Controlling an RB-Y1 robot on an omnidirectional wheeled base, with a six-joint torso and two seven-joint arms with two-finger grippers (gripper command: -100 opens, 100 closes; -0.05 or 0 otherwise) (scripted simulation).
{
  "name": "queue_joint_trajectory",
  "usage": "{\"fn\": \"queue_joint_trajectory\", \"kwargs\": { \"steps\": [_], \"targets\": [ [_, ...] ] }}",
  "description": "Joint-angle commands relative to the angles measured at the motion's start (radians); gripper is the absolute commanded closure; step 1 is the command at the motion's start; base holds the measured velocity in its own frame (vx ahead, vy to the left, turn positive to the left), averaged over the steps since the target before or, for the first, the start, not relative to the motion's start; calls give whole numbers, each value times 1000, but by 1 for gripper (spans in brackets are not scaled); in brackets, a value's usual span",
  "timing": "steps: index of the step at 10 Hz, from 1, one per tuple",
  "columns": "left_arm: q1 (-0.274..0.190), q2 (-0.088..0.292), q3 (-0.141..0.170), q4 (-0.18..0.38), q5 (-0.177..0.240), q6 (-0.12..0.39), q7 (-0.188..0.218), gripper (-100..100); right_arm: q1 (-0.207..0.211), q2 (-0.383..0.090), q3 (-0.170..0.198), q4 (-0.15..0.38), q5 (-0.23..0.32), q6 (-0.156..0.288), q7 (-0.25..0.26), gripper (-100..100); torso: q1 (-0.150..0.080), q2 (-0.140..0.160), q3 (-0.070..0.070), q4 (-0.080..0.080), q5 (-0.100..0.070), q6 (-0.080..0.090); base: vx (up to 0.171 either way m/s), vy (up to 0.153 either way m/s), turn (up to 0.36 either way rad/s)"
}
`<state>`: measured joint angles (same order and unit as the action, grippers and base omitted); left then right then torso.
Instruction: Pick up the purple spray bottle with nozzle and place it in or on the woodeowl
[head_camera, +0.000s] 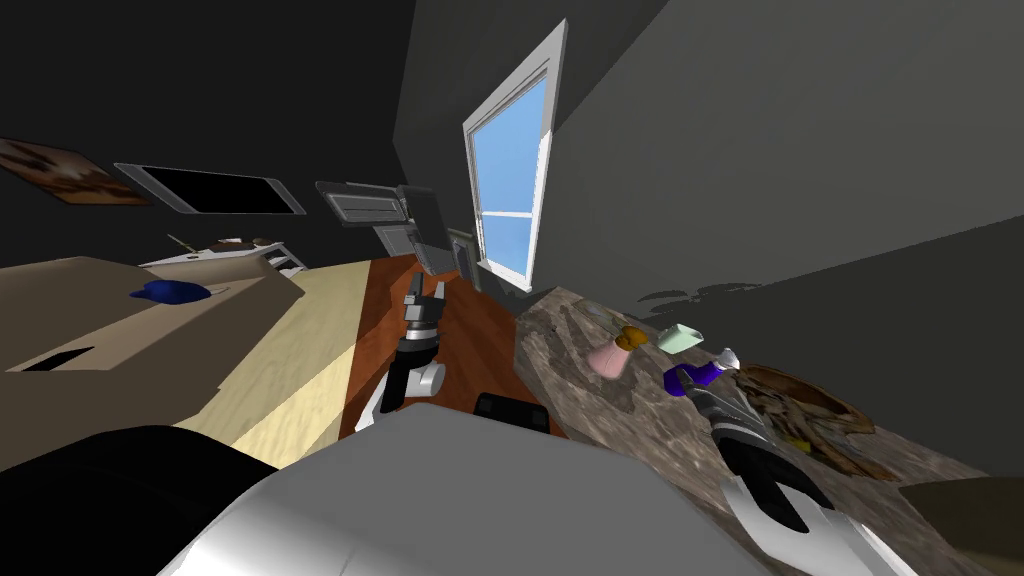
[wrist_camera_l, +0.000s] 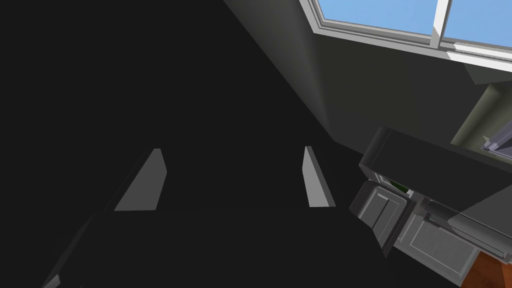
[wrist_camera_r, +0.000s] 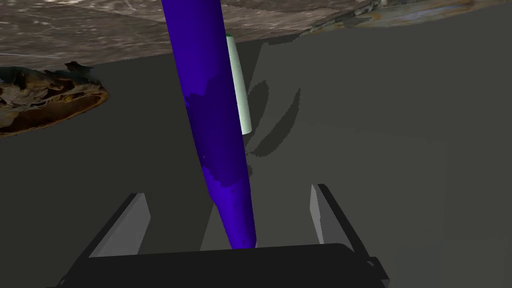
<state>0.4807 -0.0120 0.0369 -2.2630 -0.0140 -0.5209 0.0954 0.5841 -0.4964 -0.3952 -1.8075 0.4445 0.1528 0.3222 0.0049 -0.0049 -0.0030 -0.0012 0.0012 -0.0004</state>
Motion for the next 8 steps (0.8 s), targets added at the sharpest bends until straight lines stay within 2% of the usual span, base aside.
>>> {"fn": "queue_joint_trajectory", "kwargs": {
  "steps": [1, 3, 4, 5, 6, 7, 8],
  "targets": [
    [0, 0, 0, 0, 0, 0, 0, 0, 11, -23, -21, 16, 24, 39, 19, -100, 0, 0, 0, 0, 0, 0, 93, 95, 18],
    [0, 0, 0, 0, 0, 0, 0, 0, 17, -38, -34, 29, 38, 61, 29, -100, 0, 0, 0, 0, 0, 0, 73, 78, 3],
    [0, 0, 0, 0, 0, 0, 0, 0, 17, -34, -31, 25, 32, 48, 24, -100, 0, 1, 0, 0, 0, 0, 26, 32, -3],
    [0, 0, 0, 0, 0, 0, 0, 0, 17, -35, -31, 25, 32, 53, 25, 0, -3, 3, 2, 1, 0, 0, 5, 6, 0],
    [0, 0, 0, 0, 0, 0, 0, 0, 17, -34, -31, 25, 32, 53, 25, -100, -4, 4, 2, 1, -1, 0, 0, 0, 0],
    [0, 0, 0, 0, 0, 0, 0, 0, 17, -34, -31, 25, 32, 53, 25, 100, -5, 5, 3, 1, -1, 0, 0, 0, 0],
    [0, 0, 0, 0, 0, 0, 0, 0, 17, -34, -31, 25, 32, 53, 25, 100, -5, 5, 3, 1, -1, 0, 0, 0, 0]
  ]
}}
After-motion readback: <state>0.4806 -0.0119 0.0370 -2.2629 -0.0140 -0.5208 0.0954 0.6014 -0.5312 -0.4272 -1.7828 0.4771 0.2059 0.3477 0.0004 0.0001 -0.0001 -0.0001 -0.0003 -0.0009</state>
